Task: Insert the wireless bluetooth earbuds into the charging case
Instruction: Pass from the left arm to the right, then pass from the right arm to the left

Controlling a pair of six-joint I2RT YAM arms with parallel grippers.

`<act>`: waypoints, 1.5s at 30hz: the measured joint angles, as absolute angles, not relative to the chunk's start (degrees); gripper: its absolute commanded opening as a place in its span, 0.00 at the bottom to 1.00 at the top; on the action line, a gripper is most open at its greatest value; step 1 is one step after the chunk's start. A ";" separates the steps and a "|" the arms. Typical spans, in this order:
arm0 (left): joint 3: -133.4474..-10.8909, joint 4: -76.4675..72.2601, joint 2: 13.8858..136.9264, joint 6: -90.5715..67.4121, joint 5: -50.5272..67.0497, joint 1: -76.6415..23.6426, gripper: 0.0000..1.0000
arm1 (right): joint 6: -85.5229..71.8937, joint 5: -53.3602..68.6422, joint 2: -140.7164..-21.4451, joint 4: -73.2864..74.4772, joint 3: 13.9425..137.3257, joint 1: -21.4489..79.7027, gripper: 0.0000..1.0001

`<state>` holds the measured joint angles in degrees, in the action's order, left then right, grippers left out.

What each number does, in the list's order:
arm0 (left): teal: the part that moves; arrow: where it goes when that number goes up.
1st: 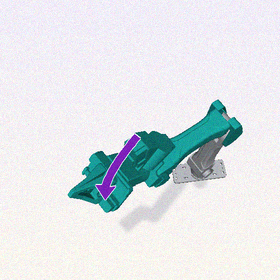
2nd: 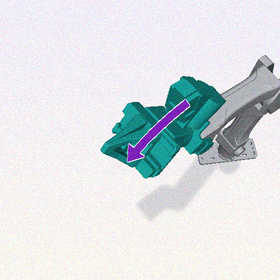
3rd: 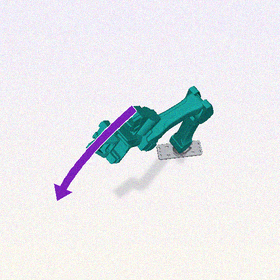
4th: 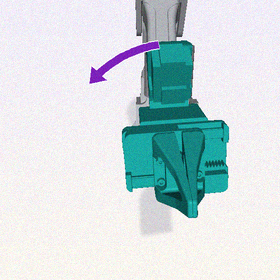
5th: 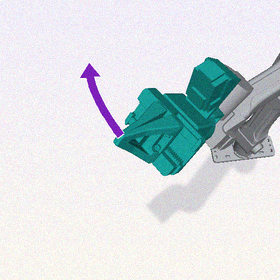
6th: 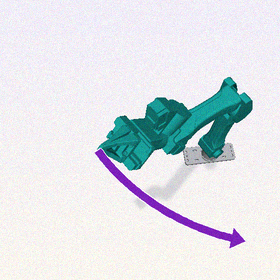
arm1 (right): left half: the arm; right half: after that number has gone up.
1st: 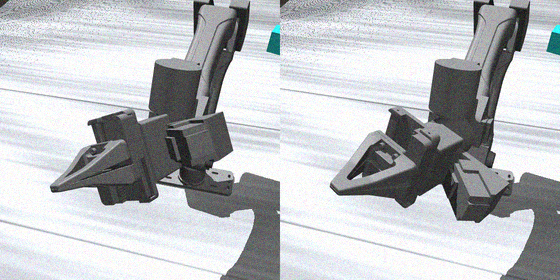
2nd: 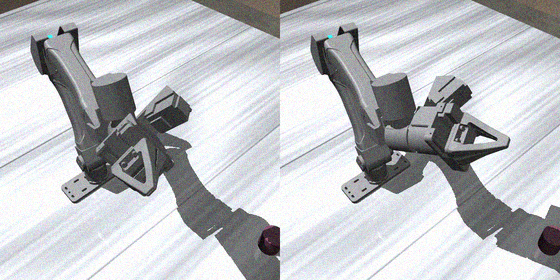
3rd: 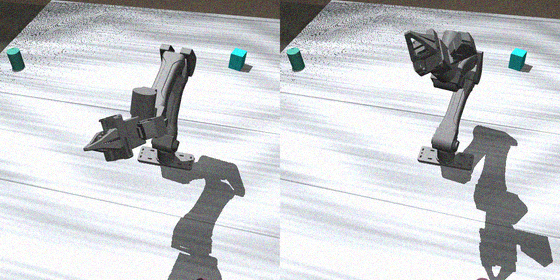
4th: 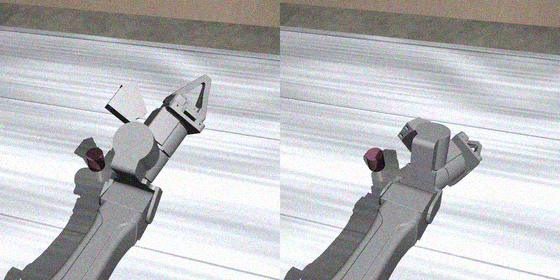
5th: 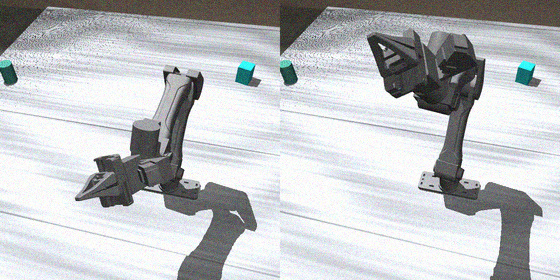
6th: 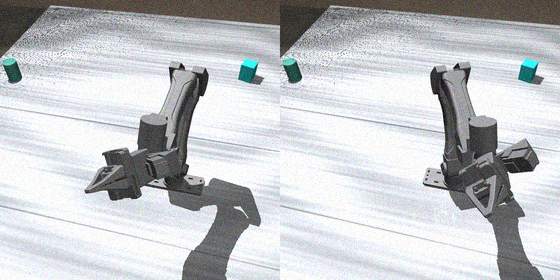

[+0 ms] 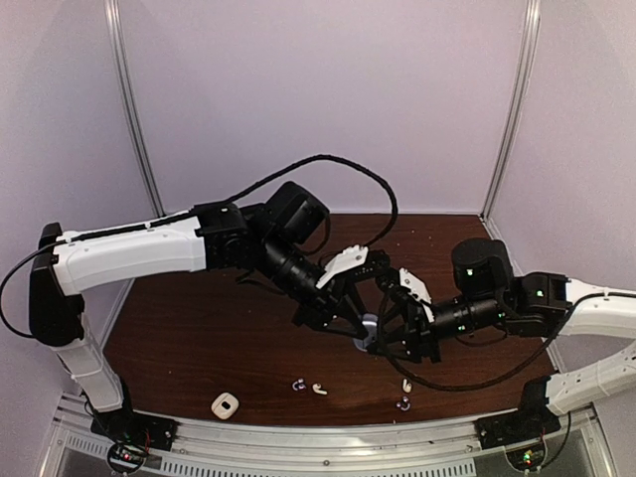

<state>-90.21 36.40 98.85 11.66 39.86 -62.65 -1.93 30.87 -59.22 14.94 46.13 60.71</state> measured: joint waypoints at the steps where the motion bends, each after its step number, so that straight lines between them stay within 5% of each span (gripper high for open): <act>1: -90.17 36.27 98.83 11.66 39.90 -62.67 0.00 | -1.96 30.83 -58.98 14.72 45.98 60.64 0.36; 9: -89.82 36.07 98.54 10.92 40.34 -62.57 0.03 | -2.76 30.57 -58.74 12.75 45.43 60.49 0.23; 23: -81.89 28.80 92.03 8.99 35.11 -62.48 0.52 | -4.82 31.29 -57.91 7.25 44.36 59.44 0.08; 37: -73.43 15.49 84.31 4.69 29.78 -61.76 0.68 | -7.09 31.46 -55.22 1.91 43.86 58.50 0.04; 45: -71.44 8.97 83.26 1.41 30.65 -61.76 0.64 | -7.51 31.29 -55.29 0.21 43.59 58.48 0.03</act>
